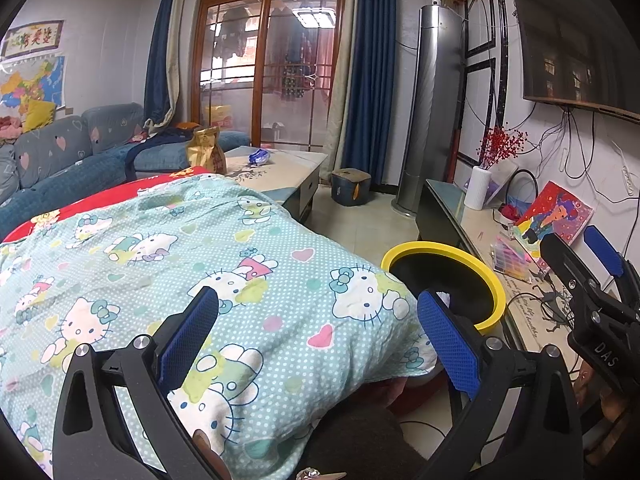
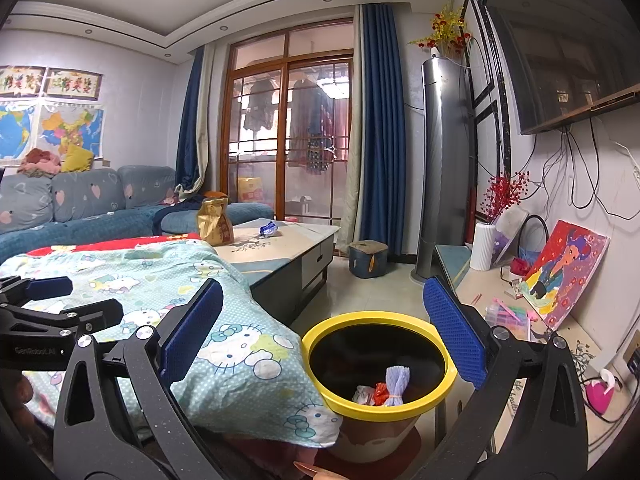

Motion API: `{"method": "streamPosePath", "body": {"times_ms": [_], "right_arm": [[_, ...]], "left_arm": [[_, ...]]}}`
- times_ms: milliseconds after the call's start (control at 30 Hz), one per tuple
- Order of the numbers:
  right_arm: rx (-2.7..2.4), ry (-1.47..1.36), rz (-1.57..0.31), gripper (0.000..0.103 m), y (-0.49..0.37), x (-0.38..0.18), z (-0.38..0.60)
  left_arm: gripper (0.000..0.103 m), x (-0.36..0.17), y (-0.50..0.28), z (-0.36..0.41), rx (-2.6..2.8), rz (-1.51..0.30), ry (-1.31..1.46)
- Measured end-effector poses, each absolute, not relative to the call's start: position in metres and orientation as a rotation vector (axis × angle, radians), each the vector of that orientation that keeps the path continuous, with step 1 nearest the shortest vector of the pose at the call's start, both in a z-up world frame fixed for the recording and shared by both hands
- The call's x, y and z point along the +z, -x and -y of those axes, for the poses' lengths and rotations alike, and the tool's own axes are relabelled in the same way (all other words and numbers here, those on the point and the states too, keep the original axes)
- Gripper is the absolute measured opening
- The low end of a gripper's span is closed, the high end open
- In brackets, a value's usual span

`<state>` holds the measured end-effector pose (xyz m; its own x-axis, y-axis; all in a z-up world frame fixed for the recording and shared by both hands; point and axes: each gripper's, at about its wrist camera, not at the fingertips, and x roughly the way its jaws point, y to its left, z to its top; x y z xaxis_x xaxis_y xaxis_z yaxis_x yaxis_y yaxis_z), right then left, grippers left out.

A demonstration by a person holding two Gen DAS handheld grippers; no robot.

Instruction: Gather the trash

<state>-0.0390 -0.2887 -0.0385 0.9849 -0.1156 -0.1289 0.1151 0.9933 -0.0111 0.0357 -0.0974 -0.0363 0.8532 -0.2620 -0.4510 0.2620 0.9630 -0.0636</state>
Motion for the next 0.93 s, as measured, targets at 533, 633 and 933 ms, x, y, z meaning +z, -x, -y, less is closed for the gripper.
{"method": "streamPosePath", "body": {"times_ms": [533, 633, 933], "right_arm": [[-0.030, -0.031, -0.182, 0.093, 0.025, -0.031, 0.276], [0.078, -0.020, -0.236, 0.093, 0.006, -0.025, 0.247], [0.573, 0.146, -0.654, 0.093, -0.100, -0.037, -0.007]], "left_arm": [[0.097, -0.038, -0.042, 0.074, -0.203, -0.533, 0.049], [0.097, -0.035, -0.056, 0.026, -0.108, -0.596, 0.183], [0.097, -0.071, -0.050, -0.244, 0.555, -0.753, 0.310]]}}
